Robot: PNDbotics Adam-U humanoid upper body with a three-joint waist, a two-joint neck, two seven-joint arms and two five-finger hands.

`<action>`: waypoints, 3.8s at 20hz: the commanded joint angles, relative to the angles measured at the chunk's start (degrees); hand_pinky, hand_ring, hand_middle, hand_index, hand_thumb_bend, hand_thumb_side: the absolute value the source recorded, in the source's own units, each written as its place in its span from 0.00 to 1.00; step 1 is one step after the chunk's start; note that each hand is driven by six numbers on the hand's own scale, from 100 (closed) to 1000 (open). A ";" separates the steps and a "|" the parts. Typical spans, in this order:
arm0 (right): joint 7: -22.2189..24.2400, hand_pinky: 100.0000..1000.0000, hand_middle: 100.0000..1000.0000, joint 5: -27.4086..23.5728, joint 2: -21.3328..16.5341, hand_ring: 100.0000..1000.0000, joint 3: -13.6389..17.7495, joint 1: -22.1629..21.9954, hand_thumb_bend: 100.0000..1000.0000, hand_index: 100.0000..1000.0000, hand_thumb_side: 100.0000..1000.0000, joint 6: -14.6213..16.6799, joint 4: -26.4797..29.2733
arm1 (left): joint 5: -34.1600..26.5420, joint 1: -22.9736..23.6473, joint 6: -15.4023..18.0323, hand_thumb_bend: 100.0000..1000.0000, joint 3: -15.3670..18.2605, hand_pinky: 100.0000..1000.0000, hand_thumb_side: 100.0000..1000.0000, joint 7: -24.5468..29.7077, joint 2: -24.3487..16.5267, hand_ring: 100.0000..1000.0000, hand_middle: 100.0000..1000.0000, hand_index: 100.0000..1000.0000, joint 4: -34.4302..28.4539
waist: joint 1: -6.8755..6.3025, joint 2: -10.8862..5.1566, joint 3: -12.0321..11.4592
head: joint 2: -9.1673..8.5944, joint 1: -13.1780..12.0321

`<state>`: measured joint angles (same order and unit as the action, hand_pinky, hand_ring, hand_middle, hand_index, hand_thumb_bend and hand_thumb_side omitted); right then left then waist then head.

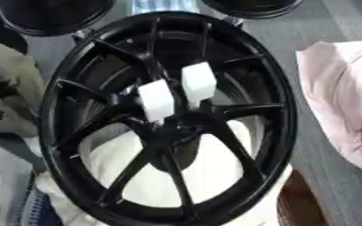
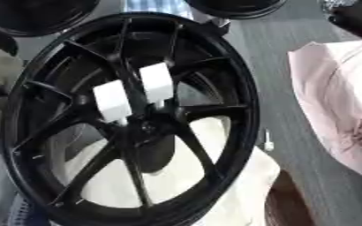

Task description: Pull the pin out of the wheel hub.

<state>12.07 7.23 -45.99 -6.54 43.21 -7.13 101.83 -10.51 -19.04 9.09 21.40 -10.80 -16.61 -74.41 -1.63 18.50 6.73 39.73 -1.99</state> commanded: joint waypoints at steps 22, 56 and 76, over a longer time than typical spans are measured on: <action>39.90 0.86 0.79 13.30 6.91 0.80 -14.99 24.51 0.00 0.82 0.49 13.41 2.93 | 1.34 2.45 0.24 0.51 0.99 0.66 0.75 -0.54 -3.75 0.50 0.55 0.77 -0.16 | 1.51 -2.68 2.77 | 0.94 -1.76; 39.85 0.88 0.84 12.57 4.34 0.85 -29.69 27.70 0.07 0.87 0.55 -16.90 11.41 | 1.31 2.57 0.30 0.50 0.47 0.66 0.75 0.14 -4.14 0.50 0.55 0.77 -0.03 | 1.53 -2.05 2.47 | 1.50 -2.99; 36.89 0.89 0.88 19.28 8.48 0.89 -32.75 25.65 0.20 0.90 0.52 -10.94 -0.49 | 1.06 2.06 0.48 0.49 -0.11 0.66 0.76 1.17 -3.25 0.50 0.55 0.77 -1.13 | 0.16 0.44 1.19 | 0.15 -1.69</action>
<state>48.73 26.06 -37.22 -39.73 68.02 -17.96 101.83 -9.18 -16.40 9.45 21.33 -9.85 -19.02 -74.27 -1.35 19.93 8.04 40.64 -3.86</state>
